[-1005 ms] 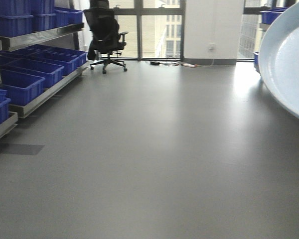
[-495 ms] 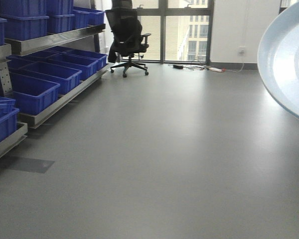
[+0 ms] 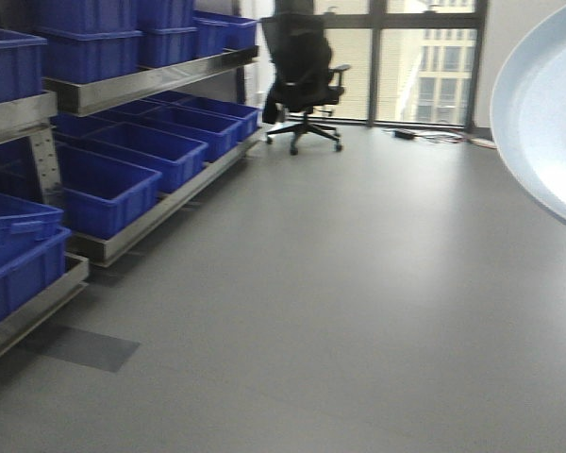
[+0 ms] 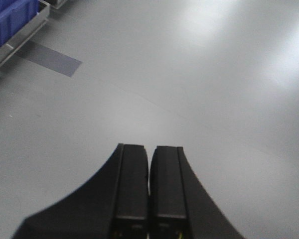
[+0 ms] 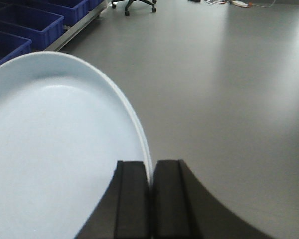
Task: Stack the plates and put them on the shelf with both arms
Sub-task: 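Drive the base to the blue bin shelf holding the plate in the right gripper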
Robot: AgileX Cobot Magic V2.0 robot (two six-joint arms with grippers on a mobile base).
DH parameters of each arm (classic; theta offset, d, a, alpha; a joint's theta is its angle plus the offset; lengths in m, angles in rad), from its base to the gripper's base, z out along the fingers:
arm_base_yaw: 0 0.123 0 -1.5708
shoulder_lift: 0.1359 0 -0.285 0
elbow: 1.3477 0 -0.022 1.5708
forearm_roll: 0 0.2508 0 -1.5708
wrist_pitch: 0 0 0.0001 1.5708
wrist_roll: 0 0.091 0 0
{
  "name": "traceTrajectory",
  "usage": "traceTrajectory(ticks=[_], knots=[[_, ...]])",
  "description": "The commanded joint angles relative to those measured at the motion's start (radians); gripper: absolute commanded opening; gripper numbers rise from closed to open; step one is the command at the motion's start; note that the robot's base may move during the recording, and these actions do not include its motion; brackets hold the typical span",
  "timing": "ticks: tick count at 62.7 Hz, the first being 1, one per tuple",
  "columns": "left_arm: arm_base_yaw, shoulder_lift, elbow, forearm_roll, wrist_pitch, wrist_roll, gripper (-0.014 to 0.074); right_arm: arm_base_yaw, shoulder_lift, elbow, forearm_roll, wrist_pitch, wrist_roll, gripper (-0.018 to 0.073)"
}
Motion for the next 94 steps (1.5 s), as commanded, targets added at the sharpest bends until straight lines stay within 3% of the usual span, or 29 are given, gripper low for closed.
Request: traceTrajectory(ticks=[1, 94], knots=[[0.003, 0.001, -0.03, -0.005, -0.077, -0.006, 0.0082, 0.001, 0.0, -0.032, -0.008, -0.105, -0.001, 0.0049], [0.003, 0.001, -0.03, -0.005, -0.077, -0.006, 0.0082, 0.001, 0.0, -0.032, -0.008, -0.105, -0.001, 0.0049]])
